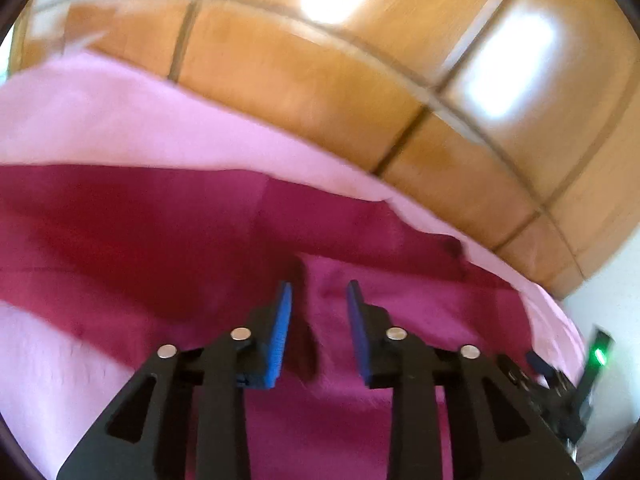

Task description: Fold small clothes

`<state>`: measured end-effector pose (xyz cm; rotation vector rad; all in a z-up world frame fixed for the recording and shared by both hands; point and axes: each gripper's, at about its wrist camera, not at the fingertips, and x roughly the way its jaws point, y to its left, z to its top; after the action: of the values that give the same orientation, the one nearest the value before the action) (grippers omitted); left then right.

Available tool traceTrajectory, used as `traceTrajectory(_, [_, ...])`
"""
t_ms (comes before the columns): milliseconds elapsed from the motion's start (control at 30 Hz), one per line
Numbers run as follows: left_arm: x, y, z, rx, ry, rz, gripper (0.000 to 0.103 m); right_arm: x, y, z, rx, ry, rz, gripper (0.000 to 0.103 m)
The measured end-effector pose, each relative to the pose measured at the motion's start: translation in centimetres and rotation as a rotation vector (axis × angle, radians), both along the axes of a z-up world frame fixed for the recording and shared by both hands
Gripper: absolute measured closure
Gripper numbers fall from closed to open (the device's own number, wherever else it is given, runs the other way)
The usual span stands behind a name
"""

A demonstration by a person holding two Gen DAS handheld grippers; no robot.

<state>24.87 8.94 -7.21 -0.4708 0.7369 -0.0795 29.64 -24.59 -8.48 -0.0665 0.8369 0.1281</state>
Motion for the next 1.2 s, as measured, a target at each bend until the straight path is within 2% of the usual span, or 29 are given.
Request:
traceTrajectory(67, [-0.4, -1.9, -0.8, 0.072, 0.049, -0.068, 0.07, 0.0, 0.0, 0.0, 0.0, -0.001, 0.0, 0.002])
traceTrajectory(133, [-0.1, -2.4, -2.2, 0.105, 0.086, -0.063, 0.07, -0.1, 0.0, -0.1, -0.002, -0.003, 0.0, 0.002])
traceTrajectory(267, [-0.2, -1.1, -1.7, 0.024, 0.105, -0.015, 0.069, -0.3, -0.2, -0.1, 0.003, -0.006, -0.002, 0.002])
traceTrajectory(333, [-1.4, -0.4, -0.9, -0.031, 0.082, -0.011, 0.043, -0.2, -0.2, -0.1, 0.006, -0.006, -0.002, 0.002])
traceTrajectory(400, [-2.8, 0.7, -0.4, -0.053, 0.059, 0.02, 0.036, -0.2, -0.2, 0.0, 0.01, -0.007, -0.001, 0.002])
traceTrajectory(500, [-5.3, 3.7, -0.2, -0.155, 0.043, 0.08, 0.036, -0.2, -0.2, 0.0, 0.011, -0.008, -0.001, 0.002])
traceTrajectory(533, [-6.3, 5.3, -0.4, -0.207, 0.034, 0.106, 0.036, -0.2, -0.2, 0.0, 0.009, -0.008, -0.001, 0.002])
traceTrajectory(667, [-9.1, 11.0, -1.4, -0.331, 0.036, 0.231, 0.036, -0.2, -0.2, 0.0, 0.003, -0.009, -0.001, 0.002])
traceTrajectory(833, [-13.9, 20.6, -2.3, -0.435, 0.019, 0.483, 0.048, -0.4, 0.0, 0.0, -0.01, -0.012, -0.004, 0.002])
traceTrajectory(933, [-16.9, 26.3, -2.7, -0.482, -0.003, 0.67, 0.052, -0.4, 0.1, 0.0, -0.013, -0.011, -0.004, 0.002])
traceTrajectory(1033, [-18.5, 29.8, -3.1, -0.514, -0.016, 0.783, 0.052, -0.4, 0.1, 0.0, -0.017, -0.015, -0.006, 0.002])
traceTrajectory(1167, [-18.5, 32.3, -3.1, -0.503, -0.011, 0.845, 0.052, -0.4, 0.2, -0.1, -0.025, -0.014, -0.008, 0.002])
traceTrajectory(1200, [-18.4, 32.5, -3.0, -0.496, -0.005, 0.853, 0.057, -0.4, 0.2, -0.1, -0.027, -0.015, -0.008, 0.002])
